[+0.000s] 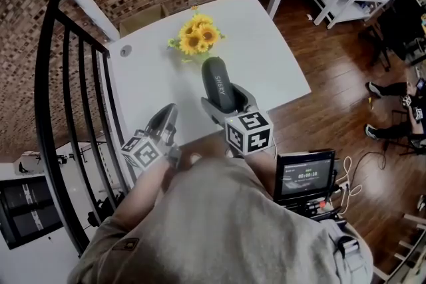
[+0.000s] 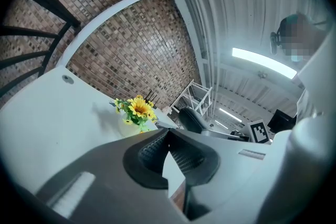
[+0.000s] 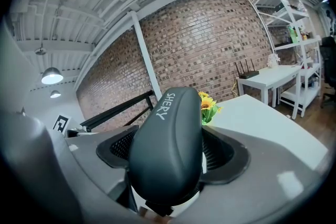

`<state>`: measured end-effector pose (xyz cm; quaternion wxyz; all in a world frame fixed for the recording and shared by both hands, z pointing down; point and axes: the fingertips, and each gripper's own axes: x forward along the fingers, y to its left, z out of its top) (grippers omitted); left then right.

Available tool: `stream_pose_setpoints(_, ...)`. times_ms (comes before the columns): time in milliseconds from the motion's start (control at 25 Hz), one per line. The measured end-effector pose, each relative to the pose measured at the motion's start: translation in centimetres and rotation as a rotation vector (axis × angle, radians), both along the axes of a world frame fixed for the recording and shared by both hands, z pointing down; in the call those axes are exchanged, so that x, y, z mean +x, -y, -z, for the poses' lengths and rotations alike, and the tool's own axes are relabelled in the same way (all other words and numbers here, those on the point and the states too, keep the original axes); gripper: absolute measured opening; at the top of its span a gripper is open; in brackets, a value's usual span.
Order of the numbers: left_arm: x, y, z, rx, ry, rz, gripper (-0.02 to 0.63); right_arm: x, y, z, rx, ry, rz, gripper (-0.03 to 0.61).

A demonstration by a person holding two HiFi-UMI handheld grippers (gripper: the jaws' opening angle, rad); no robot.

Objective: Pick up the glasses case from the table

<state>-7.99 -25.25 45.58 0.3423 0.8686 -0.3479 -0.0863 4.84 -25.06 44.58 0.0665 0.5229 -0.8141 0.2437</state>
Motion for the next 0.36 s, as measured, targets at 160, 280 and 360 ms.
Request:
stream_pose_setpoints(160,0.16,-0.03,0.0,-0.007,0.007,-0.007,0.002,0.23,-0.06,-0.08,-0.001,0.002,-0.011,0.385)
stream_pose_setpoints(280,-0.05,-0.11,-0.22,-0.004,0.003,-0.008,0.002,0.04,-0.15,-0.31,-0.002,0.002,-0.015,0.385)
stream_pose_setpoints(360,-0.22,-0.15,-0.35,0.0,-0.002,-0.008,0.002,-0.11,-0.23,-0.43,-0.002,0.001,-0.016,0.385)
